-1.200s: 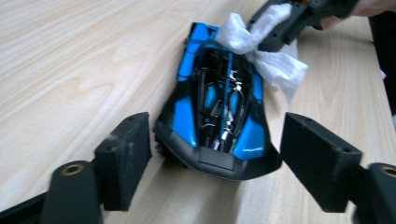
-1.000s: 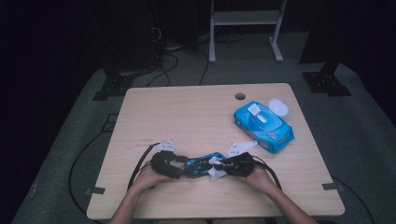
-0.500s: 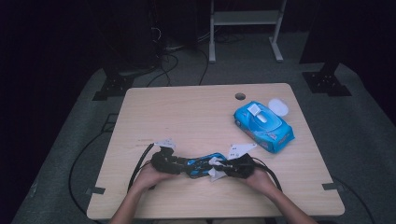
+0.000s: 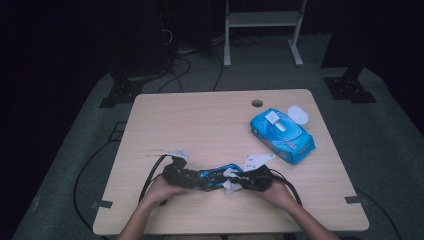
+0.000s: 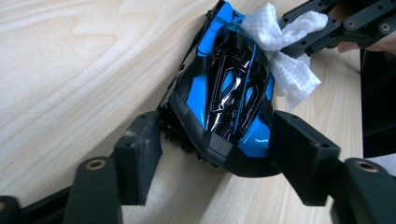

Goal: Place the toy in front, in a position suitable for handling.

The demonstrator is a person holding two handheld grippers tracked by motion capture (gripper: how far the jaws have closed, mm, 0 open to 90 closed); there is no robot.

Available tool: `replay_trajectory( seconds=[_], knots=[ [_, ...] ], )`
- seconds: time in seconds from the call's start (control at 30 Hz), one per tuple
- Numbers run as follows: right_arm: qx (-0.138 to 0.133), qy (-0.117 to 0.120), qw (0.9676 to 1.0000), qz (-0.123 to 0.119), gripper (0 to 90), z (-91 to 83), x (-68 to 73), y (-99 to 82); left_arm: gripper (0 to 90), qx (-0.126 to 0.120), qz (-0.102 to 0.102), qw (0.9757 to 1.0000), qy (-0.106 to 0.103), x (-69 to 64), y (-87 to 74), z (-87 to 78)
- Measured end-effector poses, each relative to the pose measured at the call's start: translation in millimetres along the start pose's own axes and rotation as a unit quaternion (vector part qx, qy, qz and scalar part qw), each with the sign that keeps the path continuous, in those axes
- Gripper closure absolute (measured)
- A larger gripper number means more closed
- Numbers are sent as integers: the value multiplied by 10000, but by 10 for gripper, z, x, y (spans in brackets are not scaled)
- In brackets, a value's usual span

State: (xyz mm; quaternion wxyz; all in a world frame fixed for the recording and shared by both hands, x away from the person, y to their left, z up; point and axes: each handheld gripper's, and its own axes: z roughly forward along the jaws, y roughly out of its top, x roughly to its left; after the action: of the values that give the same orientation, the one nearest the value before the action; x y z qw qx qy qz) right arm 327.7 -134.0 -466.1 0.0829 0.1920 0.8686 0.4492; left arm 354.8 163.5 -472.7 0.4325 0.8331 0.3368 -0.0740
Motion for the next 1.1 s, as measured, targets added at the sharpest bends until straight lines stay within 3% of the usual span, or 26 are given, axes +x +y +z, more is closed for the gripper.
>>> replay_trajectory(
  seconds=[0.03, 0.33, 0.63, 0.8, 0.93, 1.0, 1.07, 1.1],
  knots=[
    [-5, 9, 10000, 9, 809, -1, 0, -2, 505, -50, 146, 9999, 38, 6, 0, -17],
    [-36, -26, 10000, -2, 810, 4, 7, -13, 461, 66, 82, 9999, 30, -15, 26, 4],
    [-58, -66, 10000, 19, 807, -6, 15, -18, 501, -118, 581, 9979, 256, -64, 1, -17],
    [-9, 63, 9999, 149, 807, -36, -39, -2, 506, -179, 815, 9957, 391, -115, -1, -6],
    [37, -4, 9997, 237, 806, -74, -92, -1, 506, -171, 788, 9959, 401, -113, 0, -10],
    [58, -2, 9997, 233, 806, -74, -107, -12, 497, -81, 607, 9975, 352, -105, 20, -3],
    [67, -20, 9996, 256, 806, -66, -100, -13, 383, 28, 290, 9993, 219, -82, 29, 17],
    [59, -30, 9997, 240, 806, -61, -95, -15, 363, 28, 290, 9993, 219, -82, 29, 17]
  ],
)
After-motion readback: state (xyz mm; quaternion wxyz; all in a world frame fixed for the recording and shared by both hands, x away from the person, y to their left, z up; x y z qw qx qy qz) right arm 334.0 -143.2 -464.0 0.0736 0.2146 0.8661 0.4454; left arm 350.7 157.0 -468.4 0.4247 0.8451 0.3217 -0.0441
